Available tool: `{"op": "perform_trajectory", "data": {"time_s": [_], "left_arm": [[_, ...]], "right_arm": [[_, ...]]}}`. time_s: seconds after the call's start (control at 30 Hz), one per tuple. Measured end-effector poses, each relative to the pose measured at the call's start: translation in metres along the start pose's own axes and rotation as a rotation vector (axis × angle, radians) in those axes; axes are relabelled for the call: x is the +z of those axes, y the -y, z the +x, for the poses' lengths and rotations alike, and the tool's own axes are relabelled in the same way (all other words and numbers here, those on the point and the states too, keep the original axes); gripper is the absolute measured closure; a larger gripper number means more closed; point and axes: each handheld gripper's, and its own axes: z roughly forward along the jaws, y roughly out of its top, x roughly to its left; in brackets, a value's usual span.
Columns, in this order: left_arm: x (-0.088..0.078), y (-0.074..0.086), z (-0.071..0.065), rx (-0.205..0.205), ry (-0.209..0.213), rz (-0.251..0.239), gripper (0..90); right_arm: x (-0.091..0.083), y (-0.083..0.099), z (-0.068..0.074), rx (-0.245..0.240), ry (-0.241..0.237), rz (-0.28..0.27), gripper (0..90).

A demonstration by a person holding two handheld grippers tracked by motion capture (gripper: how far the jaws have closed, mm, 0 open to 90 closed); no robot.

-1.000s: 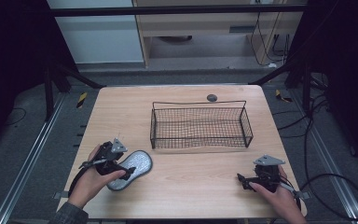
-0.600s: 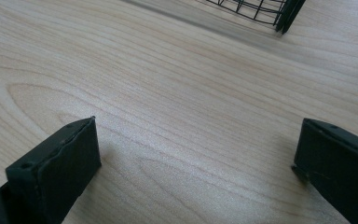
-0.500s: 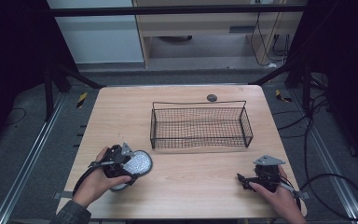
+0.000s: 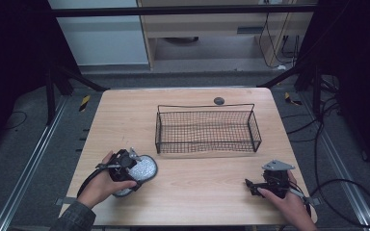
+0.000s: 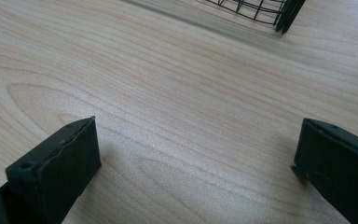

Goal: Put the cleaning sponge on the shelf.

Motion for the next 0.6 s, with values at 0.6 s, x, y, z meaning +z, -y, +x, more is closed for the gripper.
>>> {"op": "perform_trajectory", "data": {"time_s": [0.6], "left_arm": [[0.007,-0.0005,0.0075,0.014,0.021,0.011,3.5]], "right_arm": [[0.0,-0.0001,-0.0001,-0.001,-0.002,0.0,0.3]]}}
